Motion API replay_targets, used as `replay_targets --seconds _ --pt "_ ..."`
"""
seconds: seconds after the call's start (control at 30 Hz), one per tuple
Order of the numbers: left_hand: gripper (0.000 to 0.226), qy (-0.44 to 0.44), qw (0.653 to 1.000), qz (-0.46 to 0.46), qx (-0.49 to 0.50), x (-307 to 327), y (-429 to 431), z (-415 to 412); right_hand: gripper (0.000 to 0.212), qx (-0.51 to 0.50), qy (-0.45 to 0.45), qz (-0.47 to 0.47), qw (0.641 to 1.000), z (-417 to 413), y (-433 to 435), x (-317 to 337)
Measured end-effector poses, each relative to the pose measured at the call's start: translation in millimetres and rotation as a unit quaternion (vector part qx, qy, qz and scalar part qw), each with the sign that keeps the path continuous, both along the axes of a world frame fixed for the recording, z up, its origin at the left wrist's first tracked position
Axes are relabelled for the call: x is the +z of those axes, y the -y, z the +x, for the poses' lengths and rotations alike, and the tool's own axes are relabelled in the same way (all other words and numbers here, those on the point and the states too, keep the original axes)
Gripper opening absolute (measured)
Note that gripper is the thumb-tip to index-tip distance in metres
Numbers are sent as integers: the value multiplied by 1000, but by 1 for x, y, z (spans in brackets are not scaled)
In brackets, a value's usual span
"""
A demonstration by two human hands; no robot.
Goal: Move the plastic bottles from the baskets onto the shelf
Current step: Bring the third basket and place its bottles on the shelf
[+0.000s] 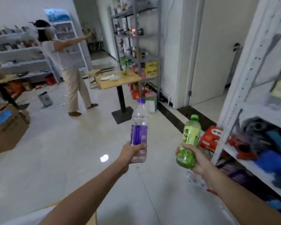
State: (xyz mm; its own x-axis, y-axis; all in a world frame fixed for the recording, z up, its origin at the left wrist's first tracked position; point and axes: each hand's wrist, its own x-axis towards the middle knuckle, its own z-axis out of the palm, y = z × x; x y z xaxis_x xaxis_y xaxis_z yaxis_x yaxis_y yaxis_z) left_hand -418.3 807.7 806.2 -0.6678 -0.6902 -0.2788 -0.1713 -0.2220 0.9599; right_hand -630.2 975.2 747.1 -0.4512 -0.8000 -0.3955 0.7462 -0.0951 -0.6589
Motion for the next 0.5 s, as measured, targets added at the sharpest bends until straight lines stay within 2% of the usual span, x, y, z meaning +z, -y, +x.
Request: replay_targets --seconds 0.1,0.23,0.33,0.43,0.5 --pt "41 5 993 4 -114 -9 -32 -38 67 -81 -12 21 996 1 -64 -2" --pt "41 -7 968 25 -251 -20 -93 -90 58 -182 -4 60 981 6 -159 -2" --pt "45 -16 949 35 -312 -22 -146 -126 81 -255 -30 107 961 5 -224 1" --pt "44 -19 932 52 -358 -24 -197 -161 62 -318 -10 106 942 -1 -285 3" --pt "44 -20 919 61 -389 -25 -228 -186 64 -346 -8 102 932 -5 -320 4"
